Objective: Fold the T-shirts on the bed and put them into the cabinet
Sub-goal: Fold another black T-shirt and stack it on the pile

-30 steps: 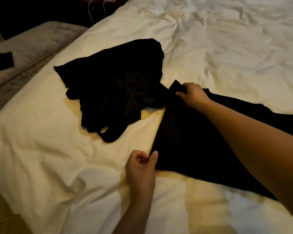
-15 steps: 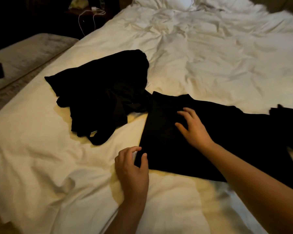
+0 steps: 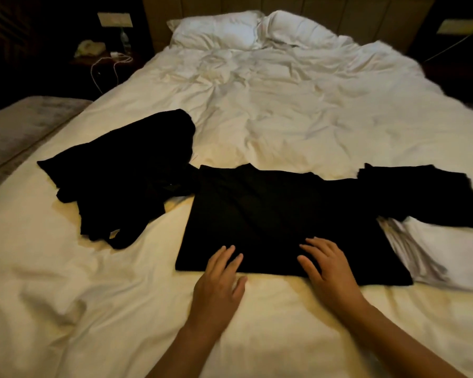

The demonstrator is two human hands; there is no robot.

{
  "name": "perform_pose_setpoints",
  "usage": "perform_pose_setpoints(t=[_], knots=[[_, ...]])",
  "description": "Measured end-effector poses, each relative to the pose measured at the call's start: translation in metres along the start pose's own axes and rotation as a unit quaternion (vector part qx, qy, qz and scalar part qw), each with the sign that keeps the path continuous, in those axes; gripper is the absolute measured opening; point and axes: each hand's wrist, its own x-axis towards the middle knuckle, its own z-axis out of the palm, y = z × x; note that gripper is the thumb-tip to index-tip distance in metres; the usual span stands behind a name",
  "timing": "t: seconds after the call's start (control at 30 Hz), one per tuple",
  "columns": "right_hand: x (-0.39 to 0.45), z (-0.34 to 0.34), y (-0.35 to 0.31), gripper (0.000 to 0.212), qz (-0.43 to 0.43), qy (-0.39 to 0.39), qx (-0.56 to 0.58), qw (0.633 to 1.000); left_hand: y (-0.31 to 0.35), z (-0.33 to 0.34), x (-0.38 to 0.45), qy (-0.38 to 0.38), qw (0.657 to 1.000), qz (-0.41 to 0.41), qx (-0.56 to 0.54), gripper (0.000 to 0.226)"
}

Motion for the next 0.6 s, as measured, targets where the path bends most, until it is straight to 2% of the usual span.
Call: perform_pose_setpoints(t=[0.17, 0.27, 0.4, 0.5, 0.6], knots=[[-0.043, -0.008, 0.029, 0.063, -0.024, 0.070, -0.073, 0.995, 0.005, 0.003, 0.007, -0.011, 0.999, -0.027, 0.032, 0.054], [-0.052, -0.010, 0.040, 0.037, 0.000, 0.103, -0.075, 0.992, 0.005, 0.003, 0.010, 0.010, 0.998, -0.025, 0.052, 0.050], [-0.046, -0.012, 0.042, 0.029, 0.064, 0.145, 0.011, 0.987, 0.008, 0.000, 0.008, 0.056, 0.998, -0.035, 0.017, 0.033], [-0.042, -0.013, 0.035, 0.023, 0.057, 0.167, 0.101, 0.979, 0.010, -0.004, 0.007, 0.054, 0.995, -0.081, -0.024, 0.023], [-0.049, -0.011, 0.034, 0.019, 0.048, 0.162, 0.127, 0.977, 0.011, -0.011, 0.004, 0.055, 0.992, -0.096, -0.054, 0.023]])
